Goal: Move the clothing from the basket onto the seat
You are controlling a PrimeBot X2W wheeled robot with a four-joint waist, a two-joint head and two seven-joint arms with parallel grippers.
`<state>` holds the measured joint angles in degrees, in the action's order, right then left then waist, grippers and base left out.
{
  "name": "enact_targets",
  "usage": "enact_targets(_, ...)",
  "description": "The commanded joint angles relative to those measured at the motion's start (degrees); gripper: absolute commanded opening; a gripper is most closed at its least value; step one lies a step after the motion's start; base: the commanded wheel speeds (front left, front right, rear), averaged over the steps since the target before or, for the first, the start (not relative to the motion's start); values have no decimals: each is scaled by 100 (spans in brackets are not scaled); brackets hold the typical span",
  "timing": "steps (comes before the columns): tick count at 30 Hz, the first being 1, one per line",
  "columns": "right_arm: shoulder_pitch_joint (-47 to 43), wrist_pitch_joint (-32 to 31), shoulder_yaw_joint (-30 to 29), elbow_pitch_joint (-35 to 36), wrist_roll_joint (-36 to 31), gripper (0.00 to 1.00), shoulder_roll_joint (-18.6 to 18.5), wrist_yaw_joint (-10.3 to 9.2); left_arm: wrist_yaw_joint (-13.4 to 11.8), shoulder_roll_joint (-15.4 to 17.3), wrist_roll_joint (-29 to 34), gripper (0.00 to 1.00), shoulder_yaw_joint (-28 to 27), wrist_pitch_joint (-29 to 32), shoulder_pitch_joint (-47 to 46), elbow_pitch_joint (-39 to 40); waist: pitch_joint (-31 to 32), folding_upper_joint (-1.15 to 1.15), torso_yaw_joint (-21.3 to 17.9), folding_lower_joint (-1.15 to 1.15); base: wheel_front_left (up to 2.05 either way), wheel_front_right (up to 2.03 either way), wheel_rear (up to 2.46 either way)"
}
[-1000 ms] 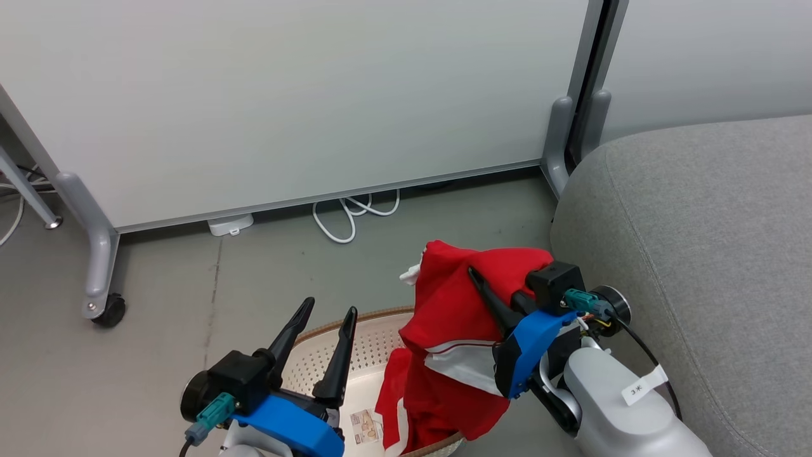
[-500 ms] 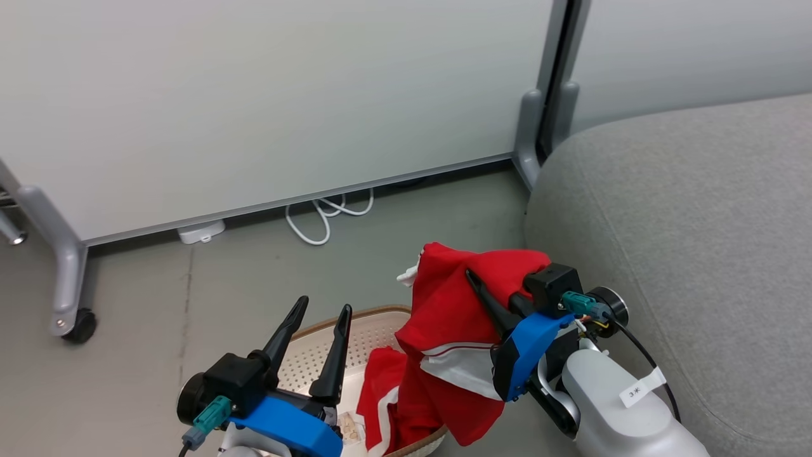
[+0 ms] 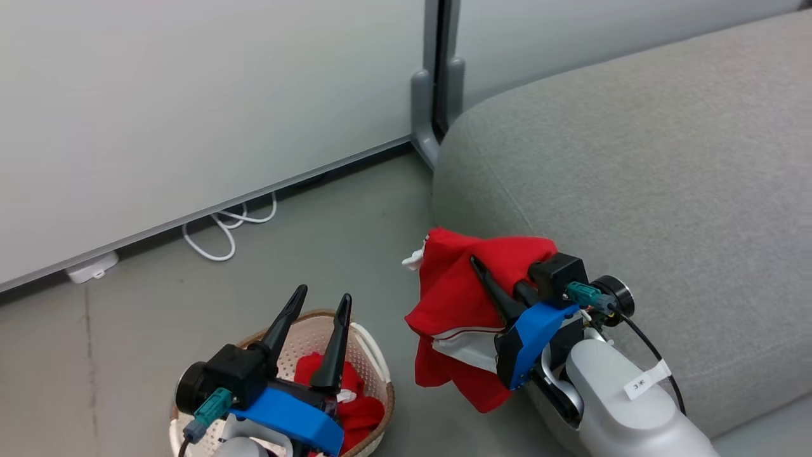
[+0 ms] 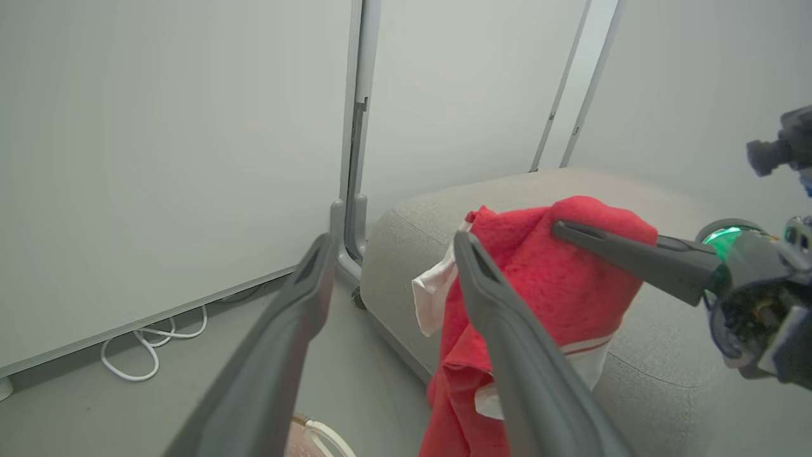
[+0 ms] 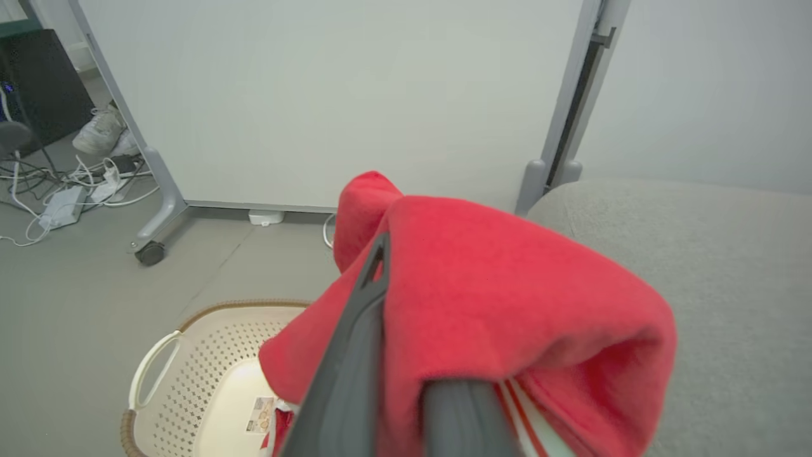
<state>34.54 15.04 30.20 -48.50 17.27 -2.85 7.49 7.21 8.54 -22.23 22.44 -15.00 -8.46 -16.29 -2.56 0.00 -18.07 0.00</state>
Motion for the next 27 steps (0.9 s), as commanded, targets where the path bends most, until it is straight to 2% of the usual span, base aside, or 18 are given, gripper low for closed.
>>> enact_targets(1,14,21,-18,26,-9,0,-8,1,35,-6,26,100,-18,-27,-80,8,-72,0,-261,0,0,0,0)
enact_targets(8,-49,21,-95,79,-71,0,-6,1,28,2,89,100,-57,-27,-109,29,-140,0,-881,0,0,0,0)
enact_targets(13,-113,21,-160,131,-63,0,-5,1,29,20,87,100,26,-27,-118,0,-166,0,-1142,0,0,0,0)
enact_targets(19,-193,21,-175,211,12,0,-4,1,29,71,33,100,110,-27,-172,-37,-206,0,-1253,0,0,0,0)
enact_targets(27,-108,21,-233,267,212,0,-4,1,30,133,6,100,211,-27,-272,-57,-282,0,-1125,0,0,0,0)
